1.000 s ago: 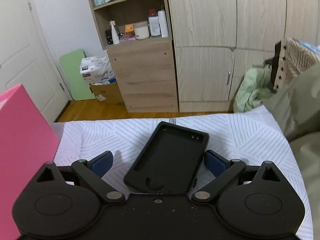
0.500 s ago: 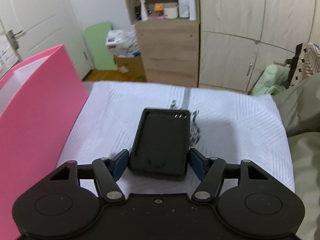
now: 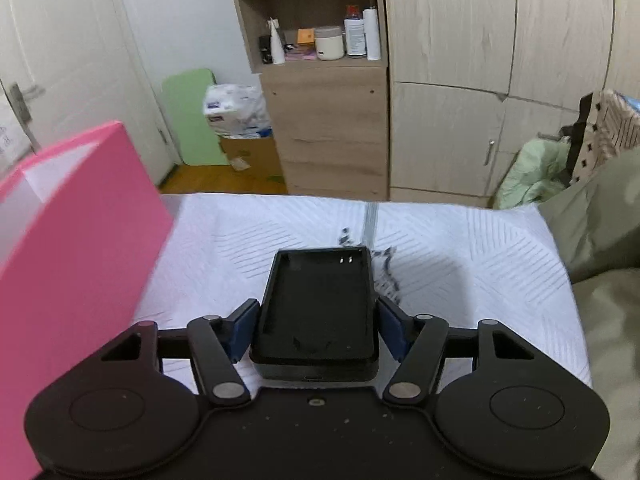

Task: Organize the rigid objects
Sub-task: 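Grasp the black phone case on the table with the right tool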

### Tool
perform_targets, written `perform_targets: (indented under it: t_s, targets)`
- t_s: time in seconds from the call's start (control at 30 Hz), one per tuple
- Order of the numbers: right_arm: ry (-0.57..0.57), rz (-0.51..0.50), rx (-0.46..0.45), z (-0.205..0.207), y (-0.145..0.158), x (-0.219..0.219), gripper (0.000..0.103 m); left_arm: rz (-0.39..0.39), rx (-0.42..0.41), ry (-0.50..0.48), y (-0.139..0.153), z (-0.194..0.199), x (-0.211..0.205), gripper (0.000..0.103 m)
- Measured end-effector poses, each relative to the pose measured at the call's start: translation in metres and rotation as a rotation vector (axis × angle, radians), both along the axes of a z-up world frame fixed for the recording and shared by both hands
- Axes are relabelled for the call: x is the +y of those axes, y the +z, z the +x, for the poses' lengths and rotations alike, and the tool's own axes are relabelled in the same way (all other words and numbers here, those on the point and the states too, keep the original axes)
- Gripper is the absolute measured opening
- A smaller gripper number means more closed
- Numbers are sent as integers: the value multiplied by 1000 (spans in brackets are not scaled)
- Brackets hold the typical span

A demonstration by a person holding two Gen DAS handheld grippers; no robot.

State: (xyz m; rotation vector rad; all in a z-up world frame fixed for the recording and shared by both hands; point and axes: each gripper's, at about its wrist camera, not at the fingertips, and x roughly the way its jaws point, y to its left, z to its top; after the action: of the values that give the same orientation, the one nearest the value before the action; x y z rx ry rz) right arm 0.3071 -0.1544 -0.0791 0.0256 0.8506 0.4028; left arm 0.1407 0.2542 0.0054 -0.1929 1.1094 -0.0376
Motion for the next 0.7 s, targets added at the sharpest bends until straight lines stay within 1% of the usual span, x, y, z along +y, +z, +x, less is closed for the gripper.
perform_targets:
  t_s: [0.17, 0.37, 0.47, 0.6, 0.7]
  targets:
    - [13, -8, -25, -22, 8, -3, 68, 9, -6, 1, 0, 0, -2, 17]
    - [25, -10, -39, -36, 15, -7, 68, 34, -12, 7, 1, -2, -8, 17]
    - [47, -19, -29, -38, 12, -9, 68, 47, -10, 12, 1, -1, -11, 17]
    - [91, -64, -3, -40, 3, -3, 68, 56, -9, 20, 1, -1, -13, 17]
    - [98, -74, 28, -38, -4, -1, 68, 62, -7, 25, 1, 0, -14, 17]
